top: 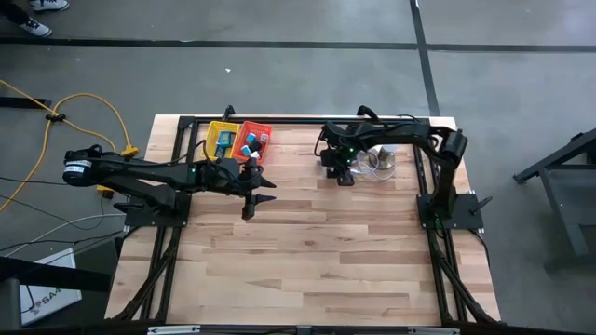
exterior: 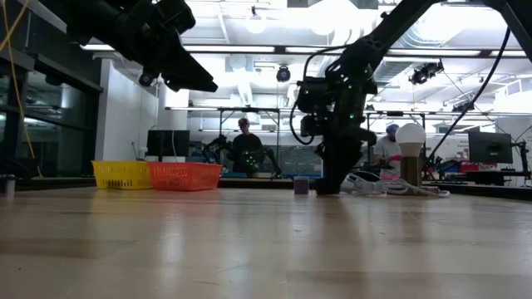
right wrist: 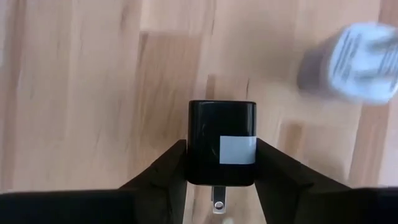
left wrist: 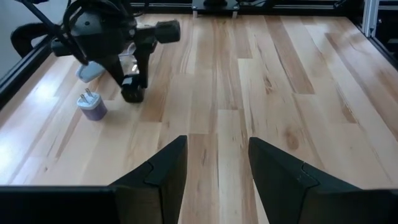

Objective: Pick & Place Office items
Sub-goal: Put the black adapter into the orange basket

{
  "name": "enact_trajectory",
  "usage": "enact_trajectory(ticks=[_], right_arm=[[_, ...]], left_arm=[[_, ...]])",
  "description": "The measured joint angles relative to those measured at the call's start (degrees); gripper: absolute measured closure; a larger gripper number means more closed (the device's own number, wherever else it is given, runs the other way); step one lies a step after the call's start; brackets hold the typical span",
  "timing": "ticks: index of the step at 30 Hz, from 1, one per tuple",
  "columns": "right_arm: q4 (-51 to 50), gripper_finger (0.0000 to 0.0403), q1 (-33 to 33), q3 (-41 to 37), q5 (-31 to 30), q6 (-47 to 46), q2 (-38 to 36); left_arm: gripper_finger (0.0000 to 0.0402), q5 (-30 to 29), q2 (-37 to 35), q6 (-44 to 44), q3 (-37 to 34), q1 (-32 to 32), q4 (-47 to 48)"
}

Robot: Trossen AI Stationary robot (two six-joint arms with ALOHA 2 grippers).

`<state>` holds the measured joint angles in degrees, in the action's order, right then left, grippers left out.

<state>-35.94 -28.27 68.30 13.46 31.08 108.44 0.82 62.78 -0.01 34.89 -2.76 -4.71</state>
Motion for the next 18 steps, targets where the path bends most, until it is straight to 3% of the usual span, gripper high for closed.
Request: enact_trajectory(ticks=[18], right_arm=[[2.19,0.0266,8.89,0.02,0.02,-8.67,-13.01]], left_arm=[[0.0236,0.02,0.00,-1.66,0.00,0.09,-2.54]])
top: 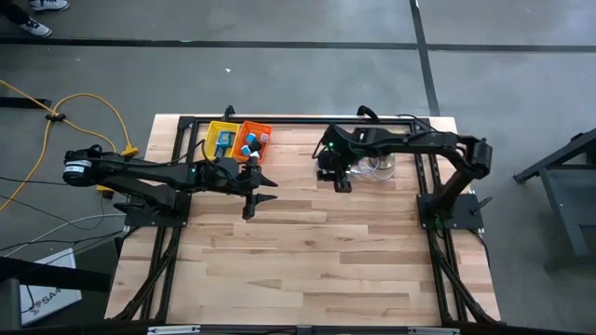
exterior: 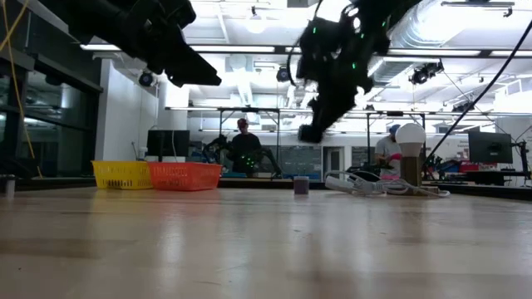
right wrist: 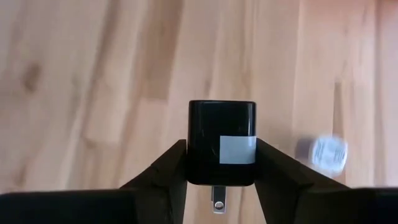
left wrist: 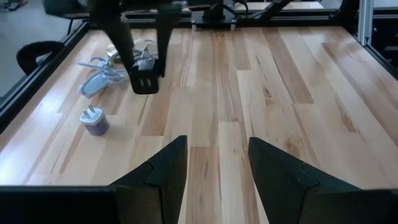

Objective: Pick & Place Office items
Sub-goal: Put the black adapter into the orange basket

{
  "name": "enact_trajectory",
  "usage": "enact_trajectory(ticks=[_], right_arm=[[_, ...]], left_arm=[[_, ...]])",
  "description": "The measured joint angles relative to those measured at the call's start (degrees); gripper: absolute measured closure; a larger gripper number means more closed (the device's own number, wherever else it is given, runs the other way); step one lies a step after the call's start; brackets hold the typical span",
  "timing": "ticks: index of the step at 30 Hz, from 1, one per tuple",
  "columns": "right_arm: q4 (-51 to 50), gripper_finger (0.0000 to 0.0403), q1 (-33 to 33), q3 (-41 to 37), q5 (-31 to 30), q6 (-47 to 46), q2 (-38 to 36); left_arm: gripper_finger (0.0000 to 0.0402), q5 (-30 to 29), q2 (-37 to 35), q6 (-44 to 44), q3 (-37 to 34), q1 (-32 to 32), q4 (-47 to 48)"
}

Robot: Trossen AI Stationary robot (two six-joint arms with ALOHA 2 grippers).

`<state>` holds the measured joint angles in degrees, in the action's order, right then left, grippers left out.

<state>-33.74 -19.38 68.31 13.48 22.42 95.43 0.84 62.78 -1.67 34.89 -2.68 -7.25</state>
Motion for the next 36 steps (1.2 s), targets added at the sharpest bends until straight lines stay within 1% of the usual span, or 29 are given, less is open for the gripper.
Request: enact_trajectory(ticks=[4,10,13,16,21,23,28,31,36], right_arm=[[3.08,0.0266,3.76,0.04,-0.36,-1.67,-2.06],[7.45,0.0266,9.66,0.04,-3.98,-2.01,-2.85],[9.47,0.0266,11.75,0.00,-5.08,-4.48,-2.85],[12.25,0.0266,13.12,0.00,-5.23,-7.73,-2.85],[16.47,0.0266,14.27,0.02,-5.15,-13.29,-2.85],[17.01,0.0266,14.56,0.01,-5.11,-13.65,-2.85],[18.10,0.0266,15.35,0.00,-5.12,-13.66,-2.83],[18.54,0.0266,15.78,0.01,-5.78,-13.66,-2.83],[18.54,0.0266,15.76,0.00,-5.88,-14.26,-2.83]], left_arm=[[0.0236,0.00,0.00,0.16,0.00,0.00,-1.19],[0.0236,0.02,0.00,1.54,0.00,0.00,-2.87],[0.0236,0.01,0.00,1.59,0.00,0.00,-3.25],[0.0236,-0.06,0.00,1.68,0.00,0.00,-3.29],[0.0236,-1.77,0.27,0.85,0.00,0.44,-4.19],[0.0236,-2.69,0.93,0.42,0.00,1.06,-5.46],[0.0234,-2.75,3.24,-0.25,0.02,2.19,-8.00],[0.0220,-2.83,4.64,-0.76,0.02,2.25,-9.09],[0.0179,-3.04,6.04,-1.60,0.00,2.23,-10.81]])
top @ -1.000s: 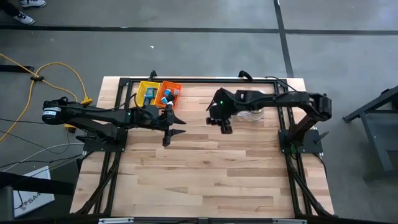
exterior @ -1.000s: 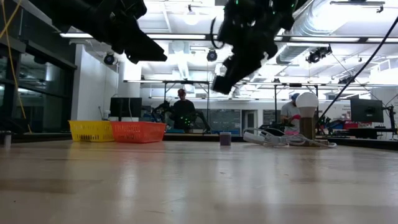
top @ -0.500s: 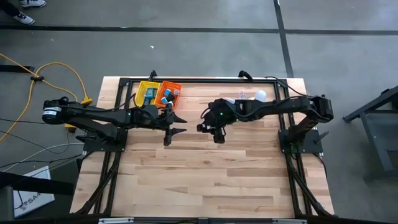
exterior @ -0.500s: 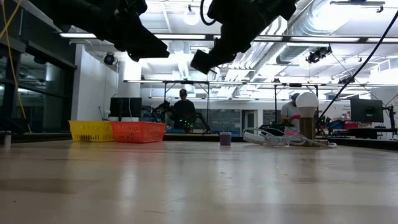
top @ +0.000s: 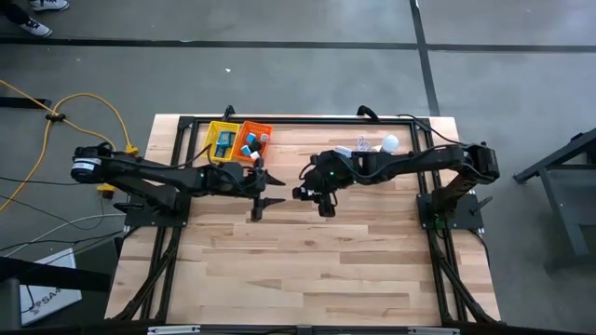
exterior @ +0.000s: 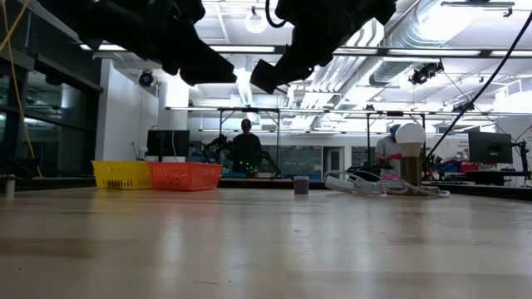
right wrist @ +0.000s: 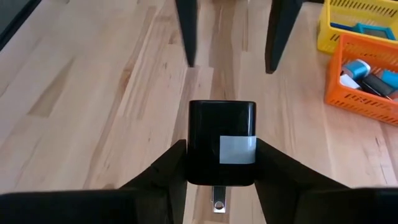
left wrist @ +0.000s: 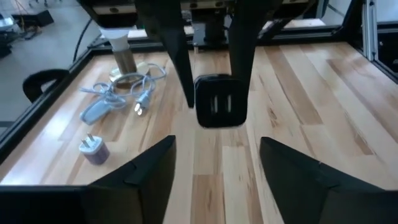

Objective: Pick & Place Office items
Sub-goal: Put the black adapter into the orange basket

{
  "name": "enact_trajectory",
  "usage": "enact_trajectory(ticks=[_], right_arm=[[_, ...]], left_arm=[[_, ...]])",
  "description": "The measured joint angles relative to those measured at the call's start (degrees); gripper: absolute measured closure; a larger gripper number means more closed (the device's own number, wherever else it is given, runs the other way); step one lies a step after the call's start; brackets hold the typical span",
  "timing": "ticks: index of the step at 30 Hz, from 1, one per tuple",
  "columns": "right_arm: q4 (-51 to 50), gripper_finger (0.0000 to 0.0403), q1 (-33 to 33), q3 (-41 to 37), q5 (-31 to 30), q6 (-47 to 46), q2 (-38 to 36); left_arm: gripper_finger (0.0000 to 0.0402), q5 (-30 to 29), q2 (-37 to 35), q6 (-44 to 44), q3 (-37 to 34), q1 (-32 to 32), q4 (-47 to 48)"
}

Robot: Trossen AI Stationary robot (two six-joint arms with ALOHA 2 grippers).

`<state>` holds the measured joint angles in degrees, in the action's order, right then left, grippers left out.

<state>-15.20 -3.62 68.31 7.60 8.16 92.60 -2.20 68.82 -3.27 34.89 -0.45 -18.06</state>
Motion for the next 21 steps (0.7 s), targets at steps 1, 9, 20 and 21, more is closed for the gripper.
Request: enact_trajectory(ticks=[1,9,20,21], right_arm=[[0.04,0.0266,0.00,0.00,0.00,-0.15,0.00],[0.77,0.0266,0.00,0.01,0.02,-0.43,0.02],[3.41,0.0266,0.00,0.01,0.04,-0.43,0.04],[3.92,0.0266,0.00,0.02,0.02,-0.43,0.04]], left_arm=[[0.0170,-0.04,0.17,-0.18,0.02,0.00,-0.51],[0.0134,-0.06,1.72,-0.47,0.00,0.00,-4.91],[0.0133,-0.04,2.26,-1.00,0.00,0.00,-6.65],[0.0133,-0.04,2.26,-0.98,0.00,0.00,-6.54]])
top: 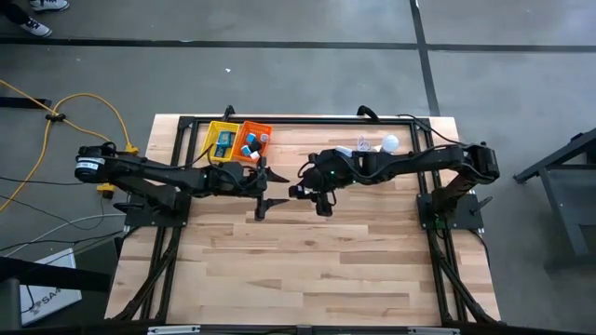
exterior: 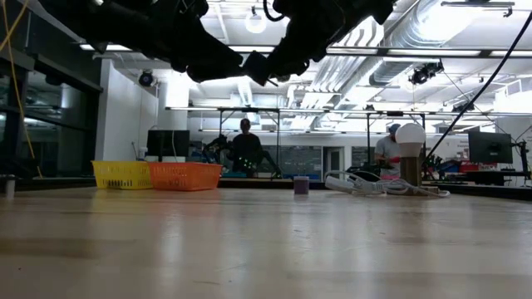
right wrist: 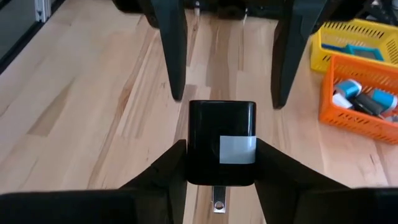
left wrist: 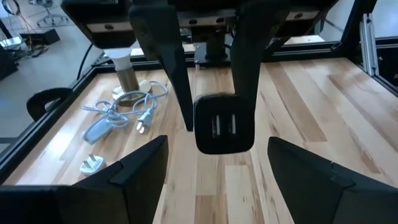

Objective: Pick & Place Office items
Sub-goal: Put the black adapter into the orange basket

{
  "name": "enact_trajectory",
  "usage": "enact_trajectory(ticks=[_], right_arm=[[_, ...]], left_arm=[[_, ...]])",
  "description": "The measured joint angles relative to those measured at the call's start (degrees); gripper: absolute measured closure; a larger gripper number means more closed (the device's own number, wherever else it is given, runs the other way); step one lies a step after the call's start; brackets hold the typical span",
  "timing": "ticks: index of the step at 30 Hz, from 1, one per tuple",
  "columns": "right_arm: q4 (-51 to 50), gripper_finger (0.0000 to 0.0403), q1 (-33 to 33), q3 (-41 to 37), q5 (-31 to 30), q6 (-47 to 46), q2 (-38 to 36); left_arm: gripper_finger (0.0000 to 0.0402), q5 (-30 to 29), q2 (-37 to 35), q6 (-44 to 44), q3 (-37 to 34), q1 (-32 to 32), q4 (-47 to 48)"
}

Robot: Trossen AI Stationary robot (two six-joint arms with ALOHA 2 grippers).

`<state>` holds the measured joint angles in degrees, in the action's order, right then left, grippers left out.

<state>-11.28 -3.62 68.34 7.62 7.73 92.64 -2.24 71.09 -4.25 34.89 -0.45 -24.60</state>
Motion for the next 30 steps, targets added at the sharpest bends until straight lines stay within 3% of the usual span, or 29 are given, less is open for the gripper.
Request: enact_trajectory(ticks=[30], right_arm=[[6.87,0.0266,0.00,-0.02,0.24,0.04,0.02]], left_arm=[[0.0133,0.02,0.00,-0.31,0.00,0.00,-5.02]])
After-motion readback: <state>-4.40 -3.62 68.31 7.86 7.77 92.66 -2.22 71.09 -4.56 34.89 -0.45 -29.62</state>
